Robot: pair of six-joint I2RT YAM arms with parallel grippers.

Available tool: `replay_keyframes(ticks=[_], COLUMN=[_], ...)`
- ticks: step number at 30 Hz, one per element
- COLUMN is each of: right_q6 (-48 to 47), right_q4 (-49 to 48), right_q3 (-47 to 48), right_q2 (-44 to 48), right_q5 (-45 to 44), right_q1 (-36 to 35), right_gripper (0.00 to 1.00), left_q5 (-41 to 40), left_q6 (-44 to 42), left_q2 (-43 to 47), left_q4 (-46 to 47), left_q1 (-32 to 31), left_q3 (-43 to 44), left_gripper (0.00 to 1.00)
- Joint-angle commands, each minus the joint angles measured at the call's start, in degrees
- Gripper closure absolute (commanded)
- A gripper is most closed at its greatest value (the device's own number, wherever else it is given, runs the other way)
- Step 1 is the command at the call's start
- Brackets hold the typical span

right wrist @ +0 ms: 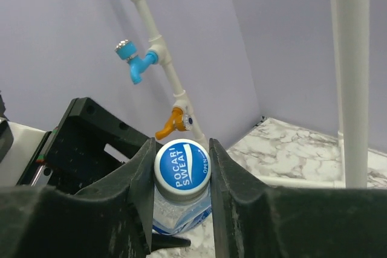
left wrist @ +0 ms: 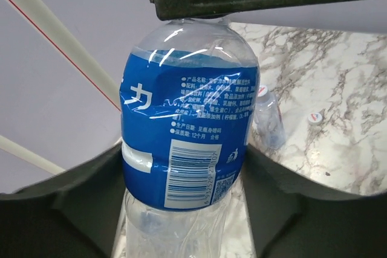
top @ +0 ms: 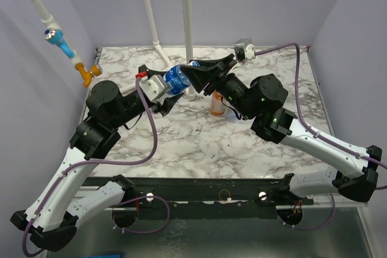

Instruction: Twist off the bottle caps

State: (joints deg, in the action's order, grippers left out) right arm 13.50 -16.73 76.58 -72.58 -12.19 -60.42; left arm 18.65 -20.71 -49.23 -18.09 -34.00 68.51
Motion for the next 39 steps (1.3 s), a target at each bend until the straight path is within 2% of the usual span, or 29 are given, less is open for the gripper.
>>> replay_keyframes(ticks=[1, 4, 10, 15, 18, 19, 20, 22, 24, 26, 33, 36, 39], right_q6=[-3.04, -7.94, -11.91, -12.54, -12.71, -12.71, -12.71, -12.17, -10.39, -8.29, -4.02, -2.53, -1.25], right_q4=[-1.38, 1.95, 9.54, 9.53, 9.42, 9.22, 8.82, 7.77, 6.47, 5.05, 6.49, 8.73, 10.95], right_q3=[1.88, 2.92, 6.24, 5.28, 4.92, 4.78, 4.63, 4.64, 5.27, 5.78, 10.21, 12.38, 14.01], right_q2=[-0.74, -0.03, 0.06, 0.25, 0.27, 0.31, 0.37, 0.22, -0.26, -0.76, -2.76, -4.2, -5.54], right_q5=[10.16, 17.57, 24.02, 22.32, 21.27, 20.95, 20.32, 18.19, 14.15, 9.47, 6.68, 6.92, 6.16], right_q1=[-0.28, -0.22, -0.25, -0.24, -0.22, -0.22, -0.22, -0.22, -0.22, -0.22, -0.25, -0.22, -0.22], right_gripper=[0.84, 0.87, 0.93, 0.94, 0.94, 0.94, 0.9, 0.68, 0.46, 0.37, 0.35, 0.37, 0.43], left_q5=[3.65, 7.32, 11.18, 13.59, 13.23, 12.94, 12.46, 11.34, 9.69, 7.88, 4.35, 3.27, 2.25], left_q6=[5.25, 6.63, 10.61, 12.77, 12.26, 11.68, 11.24, 10.1, 9.53, 9.29, 8.59, 8.58, 8.81], left_q2=[0.27, -0.81, -1.06, -2.4, -2.17, -2.04, -1.98, -1.8, -1.79, -1.57, -1.55, -1.74, -1.88], left_q4=[-2.63, -8.71, -9.68, -10.54, -10.57, -10.52, -10.46, -10.44, -9.71, -8.37, -6.15, -5.75, -5.04], left_q1=[-0.37, -0.37, -0.37, -0.37, -0.37, -0.37, -0.37, -0.37, -0.37, -0.37, -0.37, -0.37, -0.37], left_q3=[0.38, 2.01, 3.01, 4.88, 4.08, 3.75, 3.44, 2.84, 2.38, 1.79, 0.88, 0.84, 0.83], left_gripper=[0.12, 0.04, 0.05, 0.21, 0.37, 0.45, 0.53, 0.65, 0.71, 0.72, 0.72, 0.71, 0.71])
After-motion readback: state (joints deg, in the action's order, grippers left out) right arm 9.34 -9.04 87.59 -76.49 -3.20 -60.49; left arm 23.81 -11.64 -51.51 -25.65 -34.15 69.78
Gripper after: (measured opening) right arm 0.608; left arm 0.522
